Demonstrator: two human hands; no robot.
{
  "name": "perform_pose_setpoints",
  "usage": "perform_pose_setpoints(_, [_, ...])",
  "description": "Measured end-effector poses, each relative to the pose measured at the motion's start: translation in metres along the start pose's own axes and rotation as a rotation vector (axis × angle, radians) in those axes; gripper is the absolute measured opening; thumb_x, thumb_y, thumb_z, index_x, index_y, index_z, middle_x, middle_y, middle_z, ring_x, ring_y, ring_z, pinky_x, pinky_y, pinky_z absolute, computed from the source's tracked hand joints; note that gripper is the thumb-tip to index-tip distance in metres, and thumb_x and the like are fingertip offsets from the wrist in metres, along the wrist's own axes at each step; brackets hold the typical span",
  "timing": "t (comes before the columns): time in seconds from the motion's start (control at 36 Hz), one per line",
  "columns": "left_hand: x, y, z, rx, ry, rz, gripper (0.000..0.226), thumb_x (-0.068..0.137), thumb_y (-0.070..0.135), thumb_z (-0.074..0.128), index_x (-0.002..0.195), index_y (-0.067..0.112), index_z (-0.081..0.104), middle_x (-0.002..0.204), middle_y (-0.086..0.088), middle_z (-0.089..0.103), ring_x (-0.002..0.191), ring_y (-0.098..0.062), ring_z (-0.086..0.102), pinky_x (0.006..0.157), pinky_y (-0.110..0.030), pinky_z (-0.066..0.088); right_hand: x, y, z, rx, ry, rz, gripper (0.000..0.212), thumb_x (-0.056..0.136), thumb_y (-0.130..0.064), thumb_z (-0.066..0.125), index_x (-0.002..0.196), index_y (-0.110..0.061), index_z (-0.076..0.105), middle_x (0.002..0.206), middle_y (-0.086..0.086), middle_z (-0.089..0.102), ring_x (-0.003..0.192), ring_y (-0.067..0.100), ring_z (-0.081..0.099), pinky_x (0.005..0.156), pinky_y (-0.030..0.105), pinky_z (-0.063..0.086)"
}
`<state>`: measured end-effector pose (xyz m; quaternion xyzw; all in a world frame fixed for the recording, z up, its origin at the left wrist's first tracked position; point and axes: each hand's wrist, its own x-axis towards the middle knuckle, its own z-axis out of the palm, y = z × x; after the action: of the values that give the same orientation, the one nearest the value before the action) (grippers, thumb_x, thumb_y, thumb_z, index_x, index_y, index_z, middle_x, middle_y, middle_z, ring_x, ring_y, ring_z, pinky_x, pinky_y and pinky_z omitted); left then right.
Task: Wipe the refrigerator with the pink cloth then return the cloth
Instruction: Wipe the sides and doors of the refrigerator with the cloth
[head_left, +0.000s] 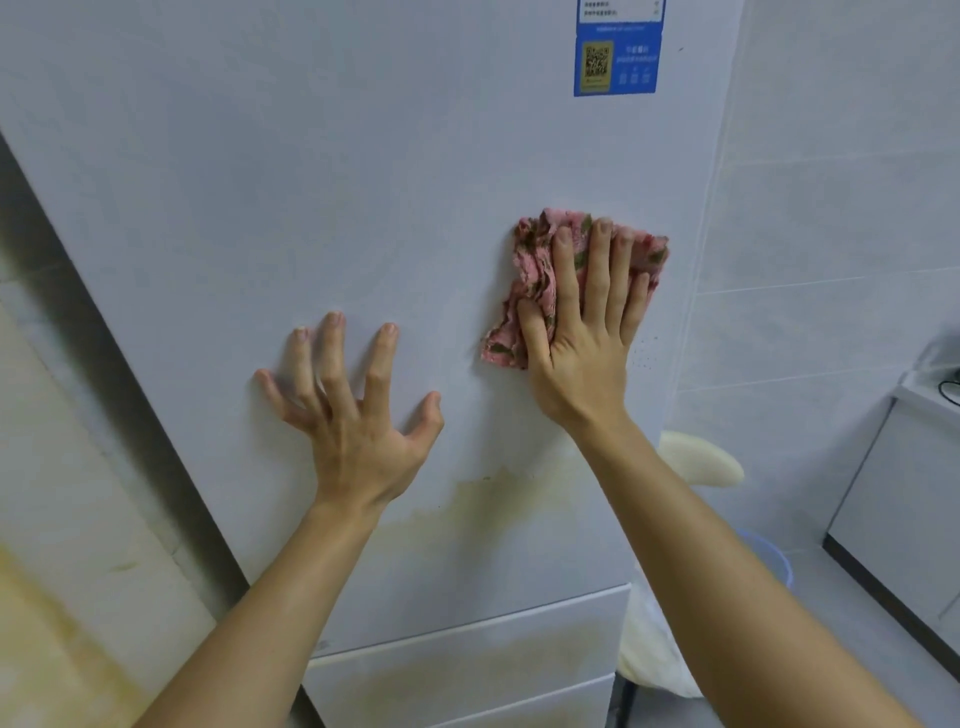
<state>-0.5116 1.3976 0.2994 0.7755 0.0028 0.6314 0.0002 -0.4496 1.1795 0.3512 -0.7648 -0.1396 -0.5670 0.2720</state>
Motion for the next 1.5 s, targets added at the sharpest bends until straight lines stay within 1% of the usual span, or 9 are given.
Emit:
perform_pose_setpoints(0.14, [0.0, 0.003, 0.001, -0.004, 0.009, -0.012, 0.073, 0.091, 0.054, 0.066, 0.154, 0.021, 0.048, 0.164, -0.019, 0.026, 0.153, -0.046, 0.022, 0.115, -0.081, 0.015, -0.083, 0.03, 0.012, -0.011, -0.1, 0.002, 0.066, 0.111, -0.053, 0.027, 0.167, -0.037, -0.002, 0.177, 0.005, -0.002, 0.163, 0.021, -0.01, 0.131, 0.05, -0.008])
perform_pose_setpoints(0.22, [-0.001, 0.006, 0.002, -0.012, 0.011, -0.019, 0.072, 0.092, 0.053, 0.065, 0.154, 0.02, 0.048, 0.164, -0.02, 0.025, 0.153, -0.046, 0.021, 0.115, -0.081, 0.015, -0.121, 0.049, 0.014, -0.028, -0.151, -0.009, 0.066, 0.111, -0.057, 0.023, 0.167, -0.038, -0.005, 0.175, -0.006, -0.017, 0.162, 0.02, -0.014, 0.13, 0.049, -0.011])
perform_pose_setpoints(0.44, [-0.001, 0.013, 0.001, -0.013, -0.001, -0.037, 0.073, 0.092, 0.053, 0.064, 0.155, 0.018, 0.049, 0.164, -0.022, 0.025, 0.153, -0.048, 0.02, 0.116, -0.081, 0.014, -0.086, 0.043, 0.004, 0.04, -0.196, 0.076, 0.072, 0.107, -0.049, 0.032, 0.164, -0.046, -0.012, 0.172, -0.013, -0.027, 0.16, 0.014, -0.023, 0.127, 0.045, -0.02])
perform_pose_setpoints(0.58, [0.003, 0.023, 0.003, -0.021, 0.004, -0.043, 0.07, 0.092, 0.052, 0.065, 0.154, 0.022, 0.052, 0.165, -0.022, 0.026, 0.153, -0.048, 0.02, 0.116, -0.081, 0.013, 0.002, 0.03, -0.012, 0.04, -0.116, 0.149, 0.068, 0.109, -0.051, 0.033, 0.168, -0.026, 0.01, 0.177, 0.01, 0.001, 0.163, 0.021, -0.009, 0.128, 0.047, -0.014])
perform_pose_setpoints(0.78, [0.007, 0.036, 0.008, -0.033, -0.002, 0.009, 0.067, 0.091, 0.049, 0.066, 0.153, 0.026, 0.056, 0.165, -0.015, 0.029, 0.154, -0.044, 0.024, 0.115, -0.083, 0.013, 0.015, 0.037, -0.017, 0.05, -0.053, 0.1, 0.066, 0.109, -0.048, 0.038, 0.167, -0.023, 0.021, 0.176, 0.012, 0.009, 0.163, 0.03, 0.002, 0.13, 0.056, -0.004])
perform_pose_setpoints(1.03, [0.006, 0.034, 0.005, -0.014, -0.011, 0.018, 0.066, 0.092, 0.052, 0.066, 0.153, 0.029, 0.054, 0.166, -0.012, 0.029, 0.154, -0.041, 0.024, 0.115, -0.082, 0.015, -0.088, 0.067, -0.004, 0.067, -0.163, 0.23, 0.068, 0.108, -0.063, 0.02, 0.164, -0.044, -0.015, 0.172, -0.01, -0.027, 0.161, 0.018, -0.021, 0.128, 0.047, -0.018])
perform_pose_setpoints(1.19, [0.006, 0.035, 0.005, -0.014, -0.012, 0.005, 0.069, 0.09, 0.05, 0.068, 0.154, 0.029, 0.053, 0.166, -0.013, 0.029, 0.155, -0.042, 0.024, 0.117, -0.08, 0.013, -0.065, 0.058, -0.006, 0.084, -0.155, 0.235, 0.072, 0.108, -0.054, 0.027, 0.162, -0.045, -0.019, 0.172, -0.002, -0.024, 0.16, 0.02, -0.024, 0.129, 0.047, -0.017])
perform_pose_setpoints(1.33, [0.007, 0.035, 0.003, -0.018, -0.016, 0.006, 0.071, 0.09, 0.051, 0.068, 0.155, 0.03, 0.052, 0.167, -0.013, 0.029, 0.155, -0.041, 0.023, 0.117, -0.08, 0.012, 0.021, 0.05, -0.017, 0.072, 0.011, 0.222, 0.071, 0.109, -0.044, 0.036, 0.168, -0.019, 0.005, 0.175, 0.02, 0.005, 0.162, 0.037, 0.002, 0.131, 0.056, 0.003])
perform_pose_setpoints(1.5, [0.008, 0.034, 0.002, -0.017, -0.025, 0.006, 0.07, 0.09, 0.052, 0.068, 0.154, 0.029, 0.053, 0.167, -0.013, 0.029, 0.155, -0.041, 0.023, 0.118, -0.079, 0.012, 0.049, 0.041, -0.023, 0.109, 0.054, 0.226, 0.066, 0.11, -0.042, 0.034, 0.168, -0.017, 0.015, 0.175, 0.017, 0.005, 0.163, 0.034, 0.002, 0.132, 0.043, 0.002])
